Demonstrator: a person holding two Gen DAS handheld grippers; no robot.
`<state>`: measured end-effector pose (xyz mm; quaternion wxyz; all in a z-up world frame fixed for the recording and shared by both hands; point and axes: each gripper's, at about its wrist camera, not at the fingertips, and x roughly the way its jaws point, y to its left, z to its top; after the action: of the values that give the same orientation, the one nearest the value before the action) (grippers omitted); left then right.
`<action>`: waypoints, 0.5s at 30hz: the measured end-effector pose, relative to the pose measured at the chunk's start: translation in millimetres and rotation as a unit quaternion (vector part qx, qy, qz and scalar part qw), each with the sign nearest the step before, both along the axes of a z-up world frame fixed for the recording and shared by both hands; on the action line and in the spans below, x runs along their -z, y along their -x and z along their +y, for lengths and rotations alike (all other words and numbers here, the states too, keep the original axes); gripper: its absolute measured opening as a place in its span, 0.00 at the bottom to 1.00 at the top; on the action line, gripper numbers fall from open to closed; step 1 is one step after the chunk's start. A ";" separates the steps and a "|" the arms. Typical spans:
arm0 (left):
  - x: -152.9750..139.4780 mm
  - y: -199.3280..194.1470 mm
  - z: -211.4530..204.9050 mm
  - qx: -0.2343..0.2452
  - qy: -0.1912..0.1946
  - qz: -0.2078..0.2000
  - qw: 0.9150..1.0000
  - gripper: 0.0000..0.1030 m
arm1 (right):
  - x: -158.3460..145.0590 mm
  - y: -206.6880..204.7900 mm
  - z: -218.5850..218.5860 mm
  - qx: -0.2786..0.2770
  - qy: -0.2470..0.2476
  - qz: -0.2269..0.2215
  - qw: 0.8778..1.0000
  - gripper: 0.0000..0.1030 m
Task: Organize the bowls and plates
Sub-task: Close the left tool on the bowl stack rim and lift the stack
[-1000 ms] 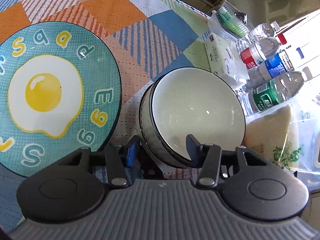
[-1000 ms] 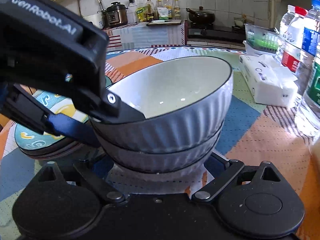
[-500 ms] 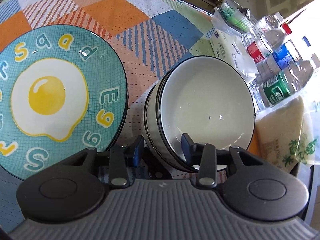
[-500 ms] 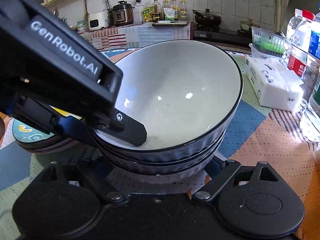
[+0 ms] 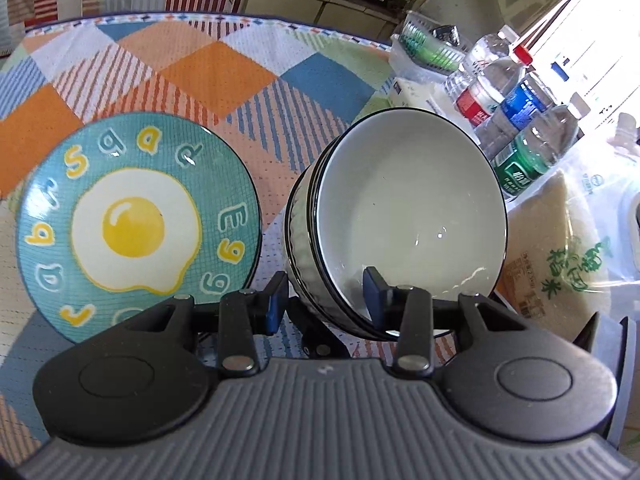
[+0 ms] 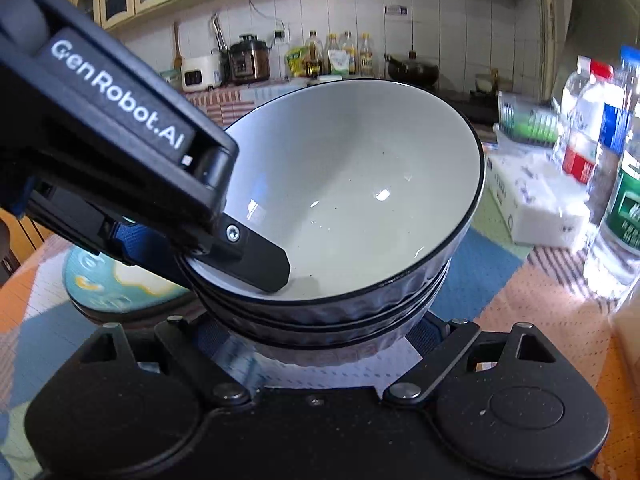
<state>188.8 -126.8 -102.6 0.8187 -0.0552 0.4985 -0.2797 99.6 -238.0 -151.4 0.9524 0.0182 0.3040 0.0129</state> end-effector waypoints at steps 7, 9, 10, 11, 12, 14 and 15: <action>-44.3 19.8 39.9 0.000 -0.004 -0.057 0.998 0.37 | -34.5 8.5 30.7 -0.020 -0.005 -0.040 0.999 0.90; -53.8 21.8 52.7 -0.007 -0.007 -0.066 0.998 0.37 | -42.3 7.6 41.2 -0.034 -0.002 -0.050 0.998 0.90; -57.2 22.1 59.5 -0.013 -0.007 -0.068 0.998 0.37 | -45.5 6.6 46.3 -0.040 -0.002 -0.053 0.998 0.90; -60.1 22.2 65.9 -0.018 -0.007 -0.071 0.997 0.37 | -48.0 5.4 51.0 -0.048 -0.002 -0.056 0.997 0.90; -62.3 22.4 72.1 -0.023 -0.007 -0.074 0.997 0.37 | -50.2 3.2 55.8 -0.054 -0.002 -0.059 0.997 0.90; -64.4 21.8 82.7 -0.031 -0.012 -0.080 0.996 0.37 | -53.0 -2.5 64.5 -0.066 -0.002 -0.059 0.996 0.90; -64.9 20.9 87.0 -0.034 -0.015 -0.083 0.996 0.37 | -53.5 -7.2 68.0 -0.073 -0.002 -0.058 0.996 0.90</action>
<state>168.0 -39.8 -37.7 0.8669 -0.0371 0.4309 -0.2477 106.8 -170.0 -97.9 0.9649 -0.0027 0.2486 0.0844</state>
